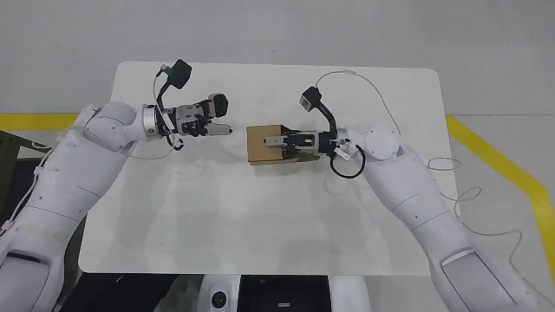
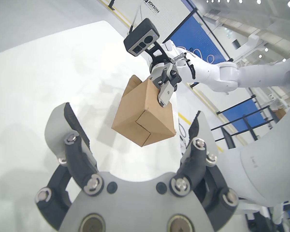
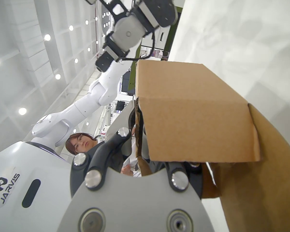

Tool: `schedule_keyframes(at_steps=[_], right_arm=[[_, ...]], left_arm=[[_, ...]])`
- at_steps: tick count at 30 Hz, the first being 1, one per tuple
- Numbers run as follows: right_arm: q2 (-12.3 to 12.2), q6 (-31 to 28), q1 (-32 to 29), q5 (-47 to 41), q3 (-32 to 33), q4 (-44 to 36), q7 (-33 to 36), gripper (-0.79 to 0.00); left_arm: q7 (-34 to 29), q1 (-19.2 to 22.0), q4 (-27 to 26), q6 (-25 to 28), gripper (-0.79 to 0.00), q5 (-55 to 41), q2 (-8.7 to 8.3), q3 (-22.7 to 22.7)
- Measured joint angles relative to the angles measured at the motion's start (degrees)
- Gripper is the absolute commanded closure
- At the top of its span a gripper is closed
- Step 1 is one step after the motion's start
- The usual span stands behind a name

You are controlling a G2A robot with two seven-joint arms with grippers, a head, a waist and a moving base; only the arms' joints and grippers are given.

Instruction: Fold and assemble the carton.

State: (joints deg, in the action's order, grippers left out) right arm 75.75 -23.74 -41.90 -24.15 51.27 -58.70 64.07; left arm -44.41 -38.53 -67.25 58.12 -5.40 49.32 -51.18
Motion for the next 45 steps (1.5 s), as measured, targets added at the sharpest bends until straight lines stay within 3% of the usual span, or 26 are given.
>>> schedule_keyframes(at_steps=[4,6,13,15,17,21,25,32,39,45], right_arm=[[-0.3,1.01,-0.6,2.05,0.45,0.31,-1.17,0.0],[-0.4,1.29,-0.84,3.13,0.56,0.54,-1.87,-0.132],[-0.26,1.19,-1.46,4.11,0.29,2.28,-3.21,-0.151],[-0.16,1.09,-1.39,4.18,0.19,2.93,-3.41,-0.308],[-0.09,0.99,-1.36,4.16,0.17,3.35,-3.53,-0.357],[-0.07,0.73,-1.28,3.99,0.35,3.47,-3.12,-0.363],[-0.31,0.35,-1.43,4.19,0.95,2.56,-2.15,-0.388],[-1.65,1.51,-3.35,5.52,3.74,-1.85,-0.67,-0.431],[-3.23,3.22,-6.7,6.87,7.14,-5.49,-0.14,-0.409],[-3.15,3.25,-8.25,5.73,6.77,-6.49,-1.62,-0.391]], left_arm=[[7.59,-1.67,-4.59,-0.12,-0.785,13.04,-0.07,-2.89],[13.18,-3.14,-7.32,-0.12,-0.785,21.96,-0.15,-4.72],[32.87,-7.95,-12.67,-0.12,-0.785,51.64,-0.02,-7.68],[39.2,-8.98,-14.27,-0.38,-0.785,62.35,0.07,-8.03],[45.19,-10.1,-14.72,-0.8,-0.785,70.39,0.15,-7.91],[57.02,-11.16,-13.98,-0.77,-0.785,84.97,0.17,-6.61],[64.2,-11.04,-12.56,-0.1,-0.785,91.95,0.17,-5.41],[67.94,-10.54,-12.05,-0.12,-0.785,95.74,0.11,-2.65],[61.97,-8.78,-11.22,-0.12,-0.785,89.12,1.08,1.14],[56.26,-7.42,-11.61,-0.12,-0.785,82.66,1.13,3.16]])
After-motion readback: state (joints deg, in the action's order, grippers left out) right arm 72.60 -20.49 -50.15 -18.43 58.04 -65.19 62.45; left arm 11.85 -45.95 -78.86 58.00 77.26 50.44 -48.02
